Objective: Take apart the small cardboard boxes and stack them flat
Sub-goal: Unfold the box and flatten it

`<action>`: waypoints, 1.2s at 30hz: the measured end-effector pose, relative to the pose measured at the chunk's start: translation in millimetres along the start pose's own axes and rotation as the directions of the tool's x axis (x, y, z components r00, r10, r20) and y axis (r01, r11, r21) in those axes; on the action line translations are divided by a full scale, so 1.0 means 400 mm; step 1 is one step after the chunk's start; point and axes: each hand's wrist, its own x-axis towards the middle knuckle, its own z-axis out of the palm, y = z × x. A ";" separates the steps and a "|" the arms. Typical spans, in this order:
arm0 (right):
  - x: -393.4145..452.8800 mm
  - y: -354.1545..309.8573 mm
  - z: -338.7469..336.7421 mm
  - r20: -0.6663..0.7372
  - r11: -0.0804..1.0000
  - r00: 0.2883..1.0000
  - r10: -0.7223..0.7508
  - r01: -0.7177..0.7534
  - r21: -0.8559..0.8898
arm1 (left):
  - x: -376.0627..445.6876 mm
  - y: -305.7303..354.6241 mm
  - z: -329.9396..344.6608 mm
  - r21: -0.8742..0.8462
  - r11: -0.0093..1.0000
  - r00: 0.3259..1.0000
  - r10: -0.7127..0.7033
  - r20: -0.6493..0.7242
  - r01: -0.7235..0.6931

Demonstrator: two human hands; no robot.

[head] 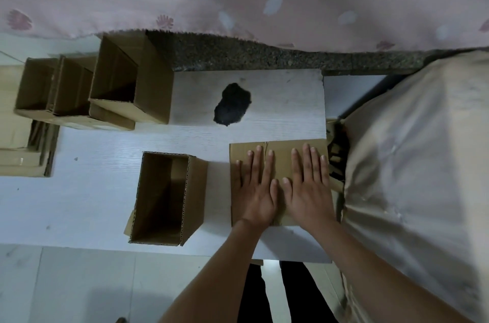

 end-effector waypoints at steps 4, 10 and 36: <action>-0.012 -0.003 -0.048 0.037 0.992 0.995 0.092 -0.095 0.088 | 0.001 0.015 -0.031 0.032 0.999 0.994 -0.023 0.108 0.020; -0.021 -0.046 -0.142 0.304 0.764 0.807 0.506 -0.583 0.277 | -0.005 0.071 -0.076 0.081 0.974 0.933 -0.227 0.280 0.213; -0.232 0.018 -0.557 0.452 -0.059 0.825 0.339 -0.461 0.885 | -0.235 0.226 -0.479 -0.661 -0.464 0.585 -0.319 0.746 0.589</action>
